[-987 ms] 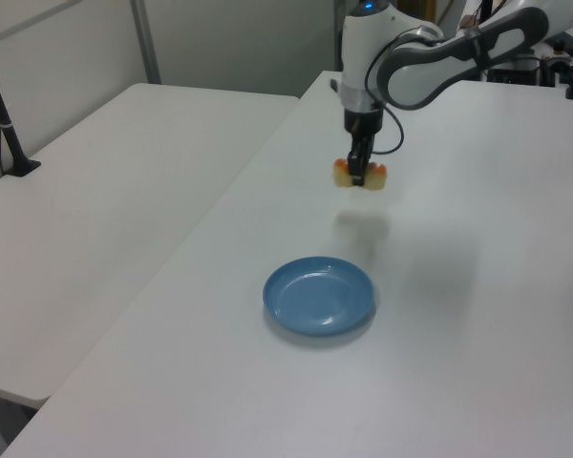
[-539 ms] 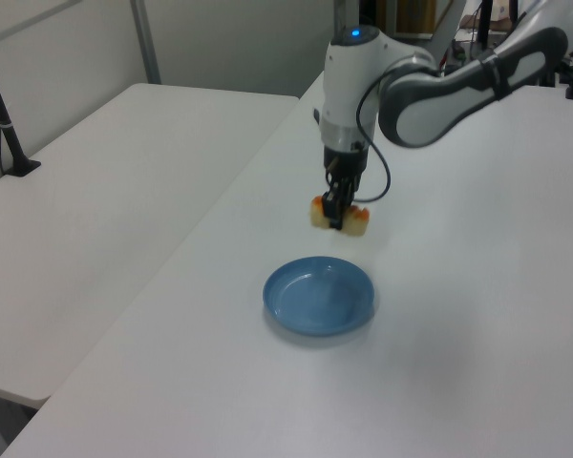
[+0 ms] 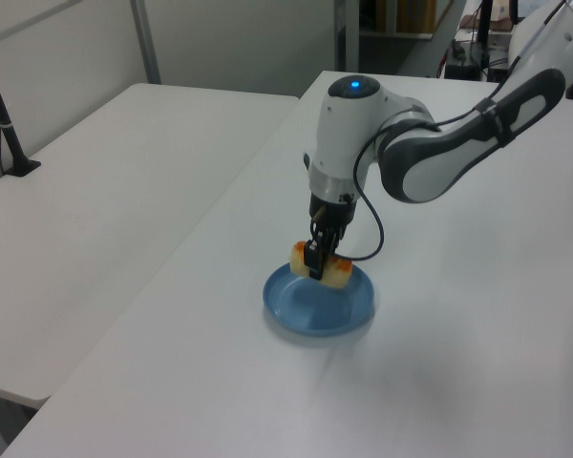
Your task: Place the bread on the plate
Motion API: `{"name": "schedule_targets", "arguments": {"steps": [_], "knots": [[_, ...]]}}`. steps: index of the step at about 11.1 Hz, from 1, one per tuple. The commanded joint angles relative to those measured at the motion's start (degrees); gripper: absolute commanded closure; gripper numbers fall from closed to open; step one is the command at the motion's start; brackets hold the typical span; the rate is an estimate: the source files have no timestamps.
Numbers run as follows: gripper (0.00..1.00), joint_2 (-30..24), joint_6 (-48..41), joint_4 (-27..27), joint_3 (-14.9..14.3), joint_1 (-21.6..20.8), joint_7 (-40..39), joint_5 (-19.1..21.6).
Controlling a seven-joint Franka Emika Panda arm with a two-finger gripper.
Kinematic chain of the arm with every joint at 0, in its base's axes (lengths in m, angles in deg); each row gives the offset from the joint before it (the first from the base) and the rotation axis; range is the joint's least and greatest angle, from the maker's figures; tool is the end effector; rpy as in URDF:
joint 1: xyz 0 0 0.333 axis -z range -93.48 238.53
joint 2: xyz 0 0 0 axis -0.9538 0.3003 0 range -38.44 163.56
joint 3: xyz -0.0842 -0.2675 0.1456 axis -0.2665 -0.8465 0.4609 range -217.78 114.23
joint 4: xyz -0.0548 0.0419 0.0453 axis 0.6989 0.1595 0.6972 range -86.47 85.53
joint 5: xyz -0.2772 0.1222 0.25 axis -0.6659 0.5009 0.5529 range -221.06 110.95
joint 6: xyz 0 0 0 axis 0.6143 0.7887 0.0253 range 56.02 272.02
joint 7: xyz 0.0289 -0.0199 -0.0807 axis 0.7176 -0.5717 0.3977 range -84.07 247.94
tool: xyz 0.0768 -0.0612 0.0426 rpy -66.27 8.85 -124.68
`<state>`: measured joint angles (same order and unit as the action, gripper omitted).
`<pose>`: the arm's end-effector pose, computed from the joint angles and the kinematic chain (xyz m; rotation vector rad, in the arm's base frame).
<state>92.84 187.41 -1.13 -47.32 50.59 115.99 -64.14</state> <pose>0.6385 0.3035 0.3474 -3.1207 0.0859 -0.2977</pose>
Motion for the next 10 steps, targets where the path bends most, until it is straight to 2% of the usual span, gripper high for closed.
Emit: {"name": "schedule_targets", "arguments": {"steps": [1,2,5,7,9,10], "knots": [[0.28,1.0,2.41,0.49,-0.94,-2.23,3.47,-0.14],[0.0,1.09,2.42,0.31,-0.94,-2.32,3.47,-0.23],[0.0,0.66,1.81,0.74,-0.94,-2.41,3.03,-0.5],[0.0,-2.58,0.58,1.36,-0.94,-1.53,2.77,-0.58],[0.0,-6.27,-4.76,1.36,-1.47,-0.3,0.41,-0.59],[0.0,-8.2,-8.62,1.28,-1.47,1.53,-3.7,-0.5]]}}
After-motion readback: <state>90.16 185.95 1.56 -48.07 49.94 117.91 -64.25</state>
